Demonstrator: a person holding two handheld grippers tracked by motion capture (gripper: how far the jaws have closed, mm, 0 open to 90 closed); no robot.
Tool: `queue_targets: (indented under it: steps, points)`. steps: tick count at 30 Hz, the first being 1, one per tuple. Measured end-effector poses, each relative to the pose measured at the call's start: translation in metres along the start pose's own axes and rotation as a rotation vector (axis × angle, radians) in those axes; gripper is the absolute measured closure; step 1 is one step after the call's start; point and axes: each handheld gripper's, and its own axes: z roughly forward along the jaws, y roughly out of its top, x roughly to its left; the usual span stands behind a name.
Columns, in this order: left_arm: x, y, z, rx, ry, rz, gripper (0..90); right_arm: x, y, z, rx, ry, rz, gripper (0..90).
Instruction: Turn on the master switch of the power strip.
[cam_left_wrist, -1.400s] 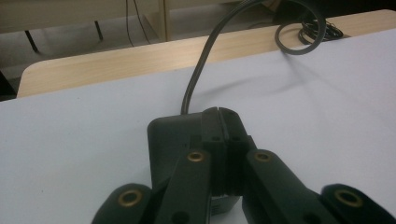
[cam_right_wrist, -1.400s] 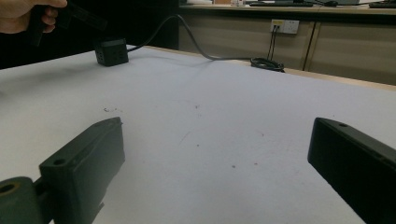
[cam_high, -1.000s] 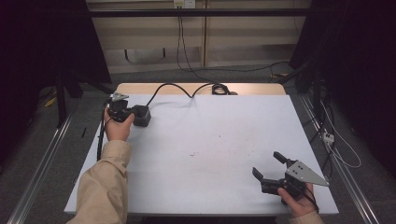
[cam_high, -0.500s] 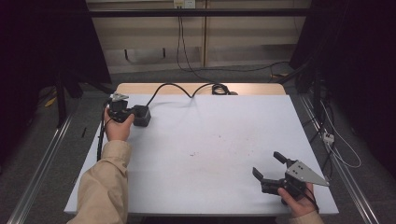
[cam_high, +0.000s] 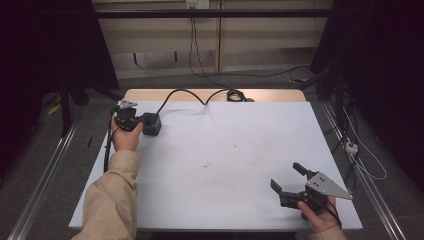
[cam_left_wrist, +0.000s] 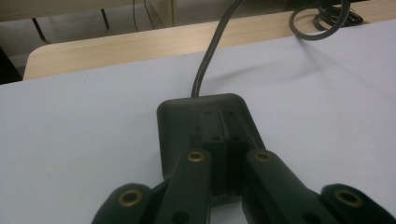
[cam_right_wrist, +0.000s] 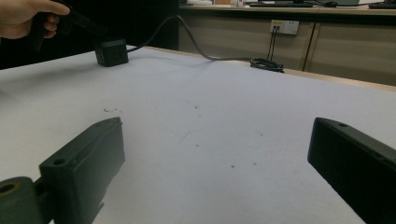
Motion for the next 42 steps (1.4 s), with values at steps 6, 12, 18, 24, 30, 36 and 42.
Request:
queue_targets:
  steps: [6, 12, 18, 24, 30, 36, 42]
  points:
    - [0.0003, -0.0003, -0.0001, 0.001, 0.004, -0.010, 90.0, -0.0004, -0.0002, 0.0001, 0.000, 0.001, -0.003, 3.3]
    - [-0.0001, -0.0003, 0.0009, 0.009, -0.001, -0.026, 90.0, -0.0002, -0.0002, 0.0000, 0.000, 0.001, -0.004, 3.3]
    - [0.0006, -0.0007, 0.0016, 0.013, -0.002, -0.040, 90.0, -0.0005, -0.0003, 0.0000, 0.001, 0.000, -0.002, 3.3]
    - [0.0021, -0.0028, 0.0015, 0.003, -0.011, -0.052, 90.0, 0.0004, 0.0000, -0.0002, 0.000, 0.000, 0.000, 3.3]
    - [0.0025, -0.0031, 0.0017, 0.003, -0.013, -0.050, 90.0, 0.0001, -0.0001, -0.0004, 0.000, 0.001, 0.000, 3.3]
    - [0.0025, -0.0033, 0.0018, 0.002, -0.014, -0.056, 90.0, 0.0007, 0.0000, -0.0001, -0.001, 0.000, -0.001, 3.3]
    - [0.0033, -0.0037, 0.0018, 0.003, -0.020, -0.056, 90.0, 0.0002, -0.0001, -0.0001, -0.001, 0.001, -0.001, 3.3]
